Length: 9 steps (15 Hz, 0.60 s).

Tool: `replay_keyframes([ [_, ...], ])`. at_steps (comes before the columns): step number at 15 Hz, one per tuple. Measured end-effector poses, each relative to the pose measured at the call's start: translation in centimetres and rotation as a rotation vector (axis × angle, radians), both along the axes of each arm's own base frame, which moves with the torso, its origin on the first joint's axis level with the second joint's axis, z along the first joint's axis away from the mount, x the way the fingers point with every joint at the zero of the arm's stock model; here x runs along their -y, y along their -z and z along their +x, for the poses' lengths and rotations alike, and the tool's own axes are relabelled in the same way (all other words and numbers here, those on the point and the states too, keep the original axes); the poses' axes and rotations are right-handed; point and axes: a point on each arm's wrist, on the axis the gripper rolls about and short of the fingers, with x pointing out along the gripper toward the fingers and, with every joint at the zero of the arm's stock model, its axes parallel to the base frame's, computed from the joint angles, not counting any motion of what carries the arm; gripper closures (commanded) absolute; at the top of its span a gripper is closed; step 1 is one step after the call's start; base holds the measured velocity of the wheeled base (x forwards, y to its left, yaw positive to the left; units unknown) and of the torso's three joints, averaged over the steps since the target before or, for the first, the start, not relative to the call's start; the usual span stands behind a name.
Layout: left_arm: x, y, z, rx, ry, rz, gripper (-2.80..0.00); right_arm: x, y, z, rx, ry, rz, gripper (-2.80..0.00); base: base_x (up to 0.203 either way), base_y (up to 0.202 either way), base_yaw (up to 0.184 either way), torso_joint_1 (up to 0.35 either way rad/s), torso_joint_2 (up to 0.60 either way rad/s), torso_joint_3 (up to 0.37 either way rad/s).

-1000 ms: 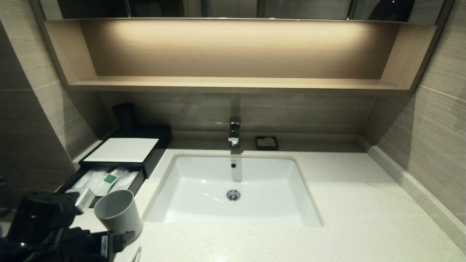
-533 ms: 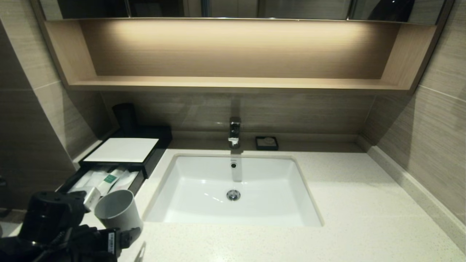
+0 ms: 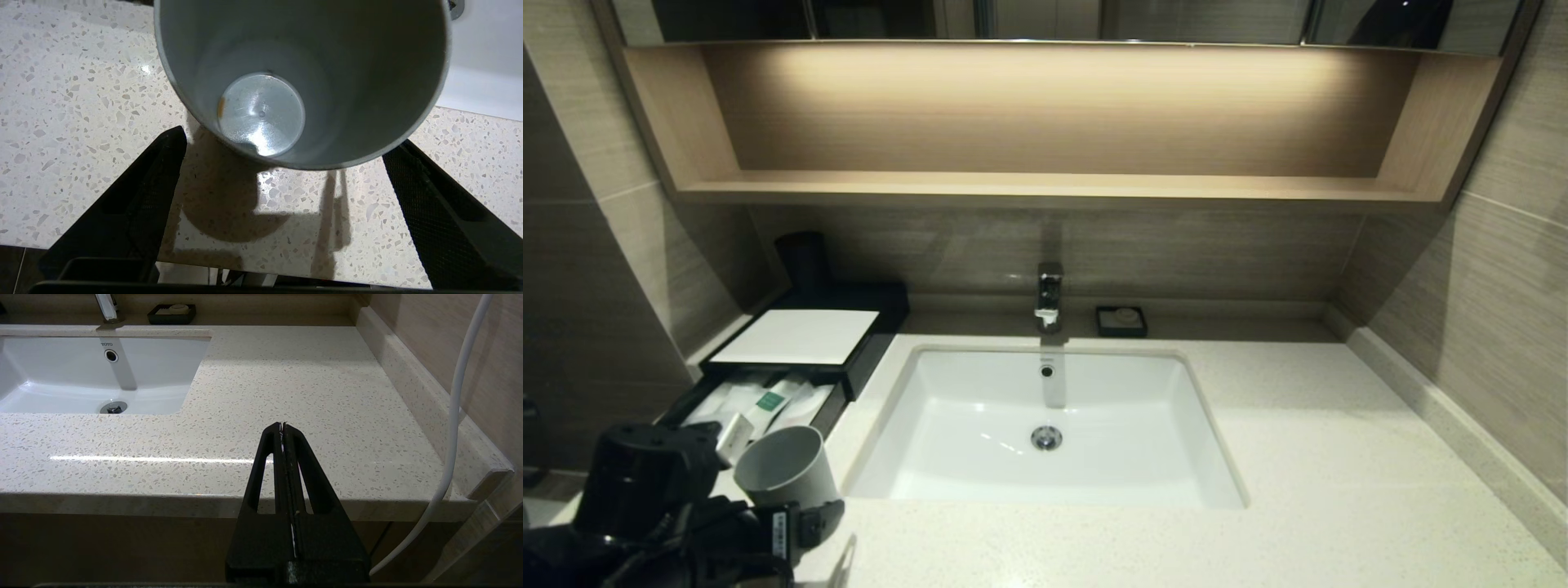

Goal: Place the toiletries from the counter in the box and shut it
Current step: Pick up the cup

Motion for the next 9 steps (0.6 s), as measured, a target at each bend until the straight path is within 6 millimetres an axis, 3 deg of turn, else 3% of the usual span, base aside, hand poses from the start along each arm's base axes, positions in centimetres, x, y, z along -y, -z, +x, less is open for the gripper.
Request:
replay_keyframes([
  [9, 0.18, 0.58, 0.85, 0.009, -0.030, 0.022, -2.80, 0.00, 0.00, 0.00, 0.000, 0.000, 0.000, 0.00, 0.000, 0.000, 0.000, 0.000, 0.00, 0.000],
])
